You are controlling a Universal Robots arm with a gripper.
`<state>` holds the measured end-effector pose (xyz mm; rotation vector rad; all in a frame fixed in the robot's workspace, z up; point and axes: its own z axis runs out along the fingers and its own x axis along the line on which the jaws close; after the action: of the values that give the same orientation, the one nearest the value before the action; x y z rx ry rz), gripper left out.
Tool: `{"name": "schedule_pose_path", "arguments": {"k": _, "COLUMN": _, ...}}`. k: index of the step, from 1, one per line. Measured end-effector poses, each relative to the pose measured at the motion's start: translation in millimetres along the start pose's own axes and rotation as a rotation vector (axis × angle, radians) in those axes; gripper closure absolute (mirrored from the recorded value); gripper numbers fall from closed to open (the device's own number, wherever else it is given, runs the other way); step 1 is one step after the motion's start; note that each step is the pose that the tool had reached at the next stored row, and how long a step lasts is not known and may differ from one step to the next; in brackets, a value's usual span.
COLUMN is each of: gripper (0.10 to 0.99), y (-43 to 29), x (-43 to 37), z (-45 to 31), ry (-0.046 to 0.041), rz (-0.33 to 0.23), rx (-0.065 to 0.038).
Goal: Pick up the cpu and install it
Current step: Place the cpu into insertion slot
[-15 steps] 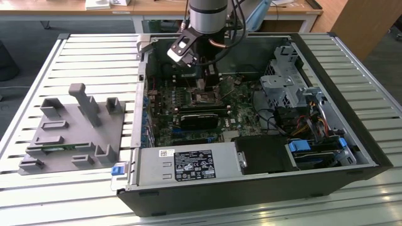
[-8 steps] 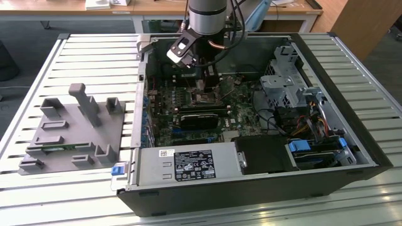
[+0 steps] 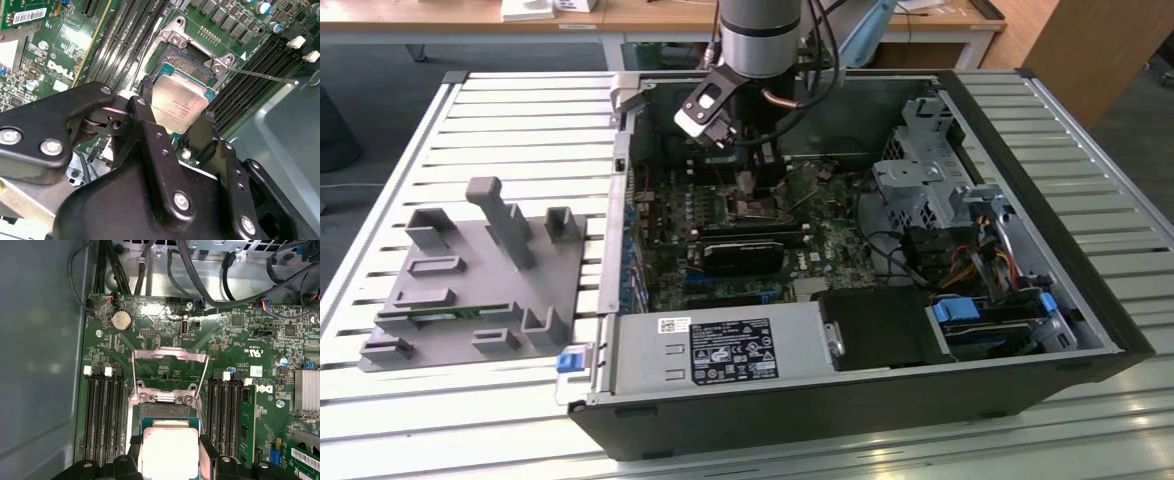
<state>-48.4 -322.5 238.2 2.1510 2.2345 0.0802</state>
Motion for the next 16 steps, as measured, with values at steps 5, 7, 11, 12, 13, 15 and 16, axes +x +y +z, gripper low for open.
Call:
{"name": "schedule_pose_path", "arguments": {"k": 5, "gripper": 0.553, "y": -0.2, "x": 0.0, "z": 1.9, "ry": 0.0, "rz": 0.0, "rx": 0.0}}
{"name": "schedule_pose_path", "arguments": {"k": 7, "gripper": 0.553, "y": -0.3, "x": 0.0, "z": 2.6, "ry": 0.0, "rz": 0.0, "rx": 0.0}}
{"name": "schedule_pose_path", "arguments": {"k": 11, "gripper": 0.553, "y": -0.5, "x": 0.0, "z": 4.1, "ry": 0.0, "rz": 0.0, "rx": 0.0}}
{"name": "schedule_pose_path", "arguments": {"k": 12, "gripper": 0.553, "y": -0.5, "x": 0.0, "z": 4.4, "ry": 0.0, "rz": 0.0, "rx": 0.0}}
{"name": "schedule_pose_path", "arguments": {"k": 13, "gripper": 0.553, "y": -0.6, "x": 0.0, "z": 4.8, "ry": 0.0, "rz": 0.0, "rx": 0.0}}
{"name": "schedule_pose_path", "arguments": {"k": 15, "gripper": 0.553, "y": -0.7, "x": 0.0, "z": 5.5, "ry": 0.0001, "rz": 0.0, "rx": 0.0}}
{"name": "schedule_pose_path", "arguments": {"k": 16, "gripper": 0.553, "y": -0.7, "x": 0.0, "z": 5.8, "ry": 0.0, "rz": 0.0, "rx": 0.0}}
